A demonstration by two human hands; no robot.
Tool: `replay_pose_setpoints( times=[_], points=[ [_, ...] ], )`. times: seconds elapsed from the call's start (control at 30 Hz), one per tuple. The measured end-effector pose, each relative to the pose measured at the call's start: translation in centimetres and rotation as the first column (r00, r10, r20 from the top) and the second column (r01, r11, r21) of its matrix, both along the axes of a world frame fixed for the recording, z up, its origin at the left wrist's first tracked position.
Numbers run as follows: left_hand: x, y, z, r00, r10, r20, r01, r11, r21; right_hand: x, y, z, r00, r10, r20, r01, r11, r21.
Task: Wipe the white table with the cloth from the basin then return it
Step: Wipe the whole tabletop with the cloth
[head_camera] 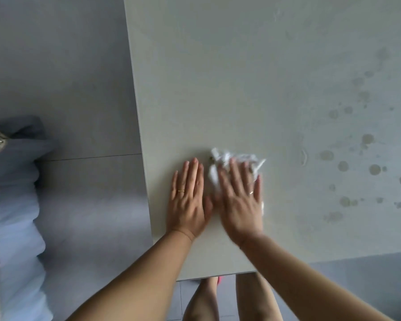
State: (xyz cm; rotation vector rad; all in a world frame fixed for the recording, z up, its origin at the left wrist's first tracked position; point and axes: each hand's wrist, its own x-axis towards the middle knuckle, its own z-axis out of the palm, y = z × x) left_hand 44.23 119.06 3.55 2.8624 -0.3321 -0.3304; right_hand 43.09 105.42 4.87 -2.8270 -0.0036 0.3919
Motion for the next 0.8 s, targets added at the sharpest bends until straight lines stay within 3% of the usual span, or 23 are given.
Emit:
replay_pose_setpoints(
  times=[0.07, 0.13, 0.23, 0.33, 0.4, 0.5, 0.57, 0.63, 0.8],
  points=[
    [0.1, 0.1, 0.0, 1.000, 0.000, 0.020, 0.000, 1.000, -0.015, -1.8, -0.3, 0.0, 0.984, 0.179, 0.026, -0.179, 0.983, 0.027],
    [0.0, 0.1, 0.1, 1.000, -0.008, 0.020, 0.008, 1.000, -0.028, -1.2, -3.4, -0.4, 0.968, 0.246, 0.041, -0.245, 0.969, -0.019],
    [-0.1, 0.2, 0.2, 1.000, 0.003, 0.021, -0.002, 1.000, -0.028, 0.3, -8.2, -0.6, 1.000, -0.018, 0.004, 0.018, 0.998, -0.060],
    [-0.1, 0.1, 0.1, 0.999, 0.010, 0.035, -0.009, 0.999, -0.042, 0.3, -7.5, -0.5, 0.953, -0.302, -0.007, 0.301, 0.952, -0.061],
    [-0.1, 0.1, 0.0, 0.999, 0.014, 0.042, -0.012, 0.999, -0.047, -1.4, -3.9, -0.2, 0.936, -0.351, -0.027, 0.350, 0.936, -0.022],
    [-0.2, 0.1, 0.1, 0.999, 0.014, 0.037, -0.013, 0.999, -0.050, -6.9, 1.1, 0.2, 0.999, -0.053, -0.013, 0.053, 0.998, -0.020],
    [-0.2, 0.2, 0.1, 0.999, 0.007, 0.036, -0.005, 0.999, -0.046, -8.7, 0.0, 0.1, 0.985, 0.174, 0.022, -0.173, 0.985, -0.024],
    [-0.3, 0.3, 0.1, 0.999, 0.004, 0.047, -0.002, 0.999, -0.047, -8.1, -3.6, -0.3, 0.967, 0.252, 0.031, -0.250, 0.966, -0.066],
    [-0.4, 0.1, 0.0, 0.996, 0.010, 0.088, -0.005, 0.998, -0.059, -7.1, -6.3, 0.1, 0.980, -0.198, 0.005, 0.198, 0.980, -0.025]
  ],
)
